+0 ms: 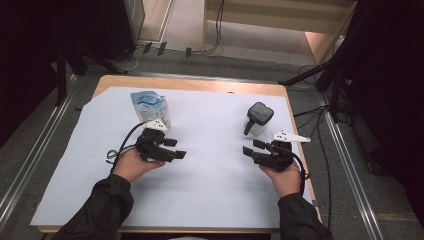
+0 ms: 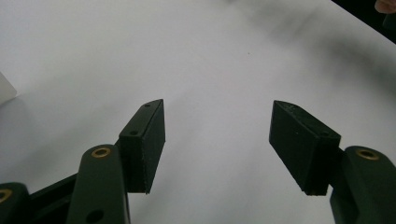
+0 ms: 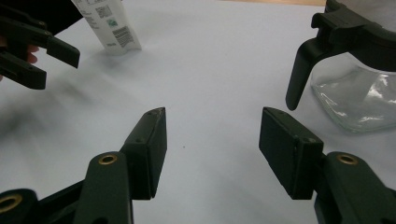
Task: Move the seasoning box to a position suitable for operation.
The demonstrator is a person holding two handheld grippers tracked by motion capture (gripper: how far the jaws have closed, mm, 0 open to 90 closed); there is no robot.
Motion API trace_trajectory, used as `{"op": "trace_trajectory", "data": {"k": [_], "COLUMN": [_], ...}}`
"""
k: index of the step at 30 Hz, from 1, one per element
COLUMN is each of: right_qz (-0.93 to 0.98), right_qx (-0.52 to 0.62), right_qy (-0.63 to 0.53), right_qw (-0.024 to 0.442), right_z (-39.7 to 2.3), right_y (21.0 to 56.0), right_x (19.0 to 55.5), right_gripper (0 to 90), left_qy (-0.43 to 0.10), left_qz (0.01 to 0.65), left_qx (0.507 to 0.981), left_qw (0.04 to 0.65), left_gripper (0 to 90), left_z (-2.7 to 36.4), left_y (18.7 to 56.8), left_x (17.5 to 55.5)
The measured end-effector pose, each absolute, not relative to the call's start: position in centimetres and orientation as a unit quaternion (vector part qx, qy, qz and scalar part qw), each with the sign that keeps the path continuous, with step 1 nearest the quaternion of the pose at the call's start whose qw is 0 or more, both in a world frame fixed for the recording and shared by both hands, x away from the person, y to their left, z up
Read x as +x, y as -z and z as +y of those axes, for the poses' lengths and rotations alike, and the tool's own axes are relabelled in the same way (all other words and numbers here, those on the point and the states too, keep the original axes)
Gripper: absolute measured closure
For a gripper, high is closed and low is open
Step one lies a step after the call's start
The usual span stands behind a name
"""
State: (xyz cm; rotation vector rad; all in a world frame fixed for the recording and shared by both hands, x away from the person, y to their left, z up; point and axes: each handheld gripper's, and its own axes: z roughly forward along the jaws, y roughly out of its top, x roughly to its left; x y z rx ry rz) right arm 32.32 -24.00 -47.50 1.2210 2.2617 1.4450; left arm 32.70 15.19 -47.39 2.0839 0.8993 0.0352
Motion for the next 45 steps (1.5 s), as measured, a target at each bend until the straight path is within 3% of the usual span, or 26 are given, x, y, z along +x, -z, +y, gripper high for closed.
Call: {"op": "trace_trajectory", "data": {"k": [23, 45], "right_qz": [0.780, 0.754], "right_qx": [0.399, 0.431], "right_qy": [-0.467, -0.475], "right_qw": [0.115, 0.142], "right_z": [-24.1, -27.3], "right_y": [47.4, 46.8], "right_x": [32.7, 35.8], "right_gripper": [39.8, 23.7], "left_qy": [-0.015, -0.022], "left_qz": [0.359, 0.356], "left_qx": [0.832, 0.836], "left_qw": [0.422, 0.416], "left_gripper": [37.0, 37.0], "left_z": [15.3, 15.4], "left_y": [47.3, 47.1], "left_x": [32.6, 32.0]}}
